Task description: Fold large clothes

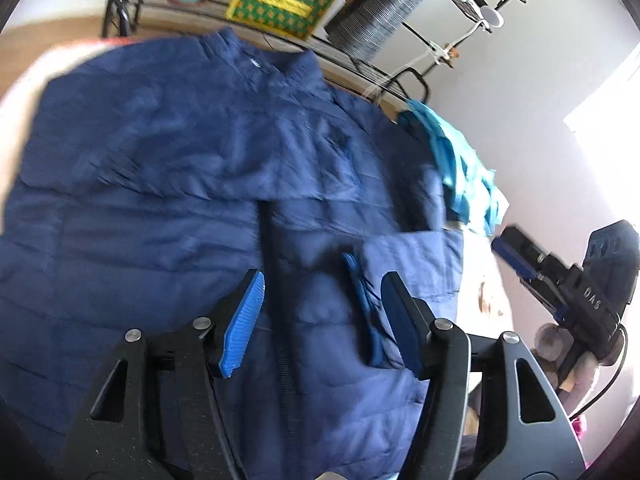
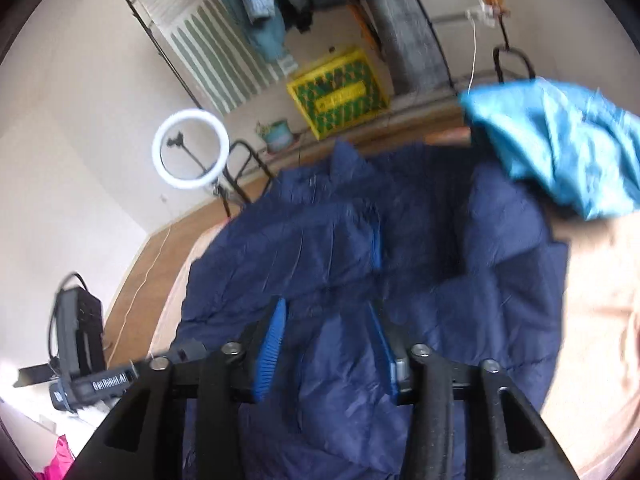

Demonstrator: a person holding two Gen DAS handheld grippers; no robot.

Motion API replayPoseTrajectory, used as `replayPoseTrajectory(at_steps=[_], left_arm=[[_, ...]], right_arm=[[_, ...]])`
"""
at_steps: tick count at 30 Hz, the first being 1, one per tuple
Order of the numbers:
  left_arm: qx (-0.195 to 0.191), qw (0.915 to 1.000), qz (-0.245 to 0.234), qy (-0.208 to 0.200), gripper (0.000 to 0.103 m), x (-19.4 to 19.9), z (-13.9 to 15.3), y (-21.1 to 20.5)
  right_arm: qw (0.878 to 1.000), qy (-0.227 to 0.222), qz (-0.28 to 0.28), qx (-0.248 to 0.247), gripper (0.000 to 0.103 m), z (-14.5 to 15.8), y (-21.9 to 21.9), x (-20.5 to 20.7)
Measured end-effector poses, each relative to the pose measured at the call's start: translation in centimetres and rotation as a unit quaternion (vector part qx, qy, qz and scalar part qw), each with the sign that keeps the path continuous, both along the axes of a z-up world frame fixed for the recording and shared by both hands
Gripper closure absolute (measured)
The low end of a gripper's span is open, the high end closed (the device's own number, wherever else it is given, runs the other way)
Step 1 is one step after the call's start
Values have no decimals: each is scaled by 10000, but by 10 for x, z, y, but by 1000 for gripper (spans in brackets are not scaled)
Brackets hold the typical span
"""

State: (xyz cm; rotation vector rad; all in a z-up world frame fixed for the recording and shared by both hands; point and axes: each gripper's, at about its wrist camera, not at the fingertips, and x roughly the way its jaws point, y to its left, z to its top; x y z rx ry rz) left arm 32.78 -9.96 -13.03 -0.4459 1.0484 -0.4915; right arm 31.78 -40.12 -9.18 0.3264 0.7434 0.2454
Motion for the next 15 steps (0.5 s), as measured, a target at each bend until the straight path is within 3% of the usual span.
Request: replayPoseTrajectory(at_steps=[2, 4, 7, 11, 13, 14, 15], left_arm=[[-150, 9993, -262, 218, 39, 3, -7, -22], [17, 9983, -472, 334, 36, 6, -12, -42], [113, 9959, -647, 623, 36, 15, -29, -70], [-11, 9925, -467, 1127, 36, 33, -57, -85], [-30, 9931, -407, 1103, 51, 39, -61, -88], [45, 9933, -420, 1072, 73, 41, -62, -90], [99, 9929, -483, 1083, 89, 44, -64, -93]], right_arm=[[9994, -220, -229, -163, 47, 12, -10, -6], [9982, -334, -466, -154, 47, 19, -25, -9], [9964, -349, -743, 193, 47, 24, -48, -11], [9908, -306, -1077, 759, 47, 27, -75, -11], [9884, -296, -1169, 919, 47, 28, -84, -12], [9880, -284, -1178, 962, 47, 28, -86, -13], [9875, -268, -1173, 1016, 47, 29, -88, -13]])
